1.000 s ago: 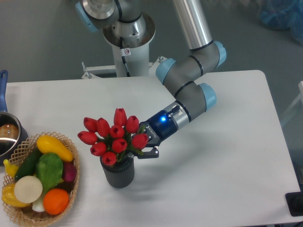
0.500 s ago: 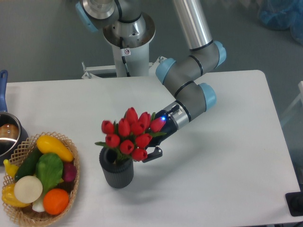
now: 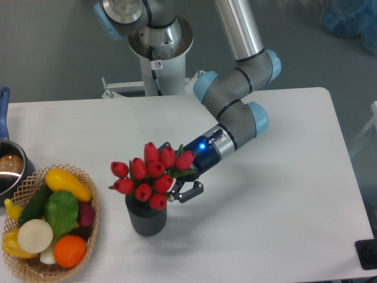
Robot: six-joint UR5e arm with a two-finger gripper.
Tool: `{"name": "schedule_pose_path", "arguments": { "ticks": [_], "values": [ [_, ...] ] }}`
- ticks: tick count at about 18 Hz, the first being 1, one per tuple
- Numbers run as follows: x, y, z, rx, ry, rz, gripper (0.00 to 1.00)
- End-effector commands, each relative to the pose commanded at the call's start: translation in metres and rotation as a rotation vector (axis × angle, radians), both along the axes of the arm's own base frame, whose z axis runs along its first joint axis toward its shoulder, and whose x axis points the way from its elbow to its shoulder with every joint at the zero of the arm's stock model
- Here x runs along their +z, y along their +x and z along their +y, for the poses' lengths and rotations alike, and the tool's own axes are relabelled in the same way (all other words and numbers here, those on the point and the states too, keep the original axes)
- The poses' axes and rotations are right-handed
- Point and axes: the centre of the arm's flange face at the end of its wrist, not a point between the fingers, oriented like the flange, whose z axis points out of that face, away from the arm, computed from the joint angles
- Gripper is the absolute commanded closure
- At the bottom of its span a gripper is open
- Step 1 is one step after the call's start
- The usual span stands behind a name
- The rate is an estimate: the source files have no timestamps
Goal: Insert the flowers into the vase
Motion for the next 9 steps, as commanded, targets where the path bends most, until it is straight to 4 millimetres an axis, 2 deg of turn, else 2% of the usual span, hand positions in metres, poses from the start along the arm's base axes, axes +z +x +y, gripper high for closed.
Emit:
{"name": "schedule_pose_path", "arguments": {
  "ticks": [5, 8, 9],
  "values": [
    [0.006, -0.002, -0.005, 0.01, -0.008, 0.001, 0.0],
    [0.023, -0.007, -0.021, 0.038, -0.029, 0.042, 0.0],
    [0.023, -0.009, -0.028, 0.05, -0.06, 0.056, 0.0]
  ]
}}
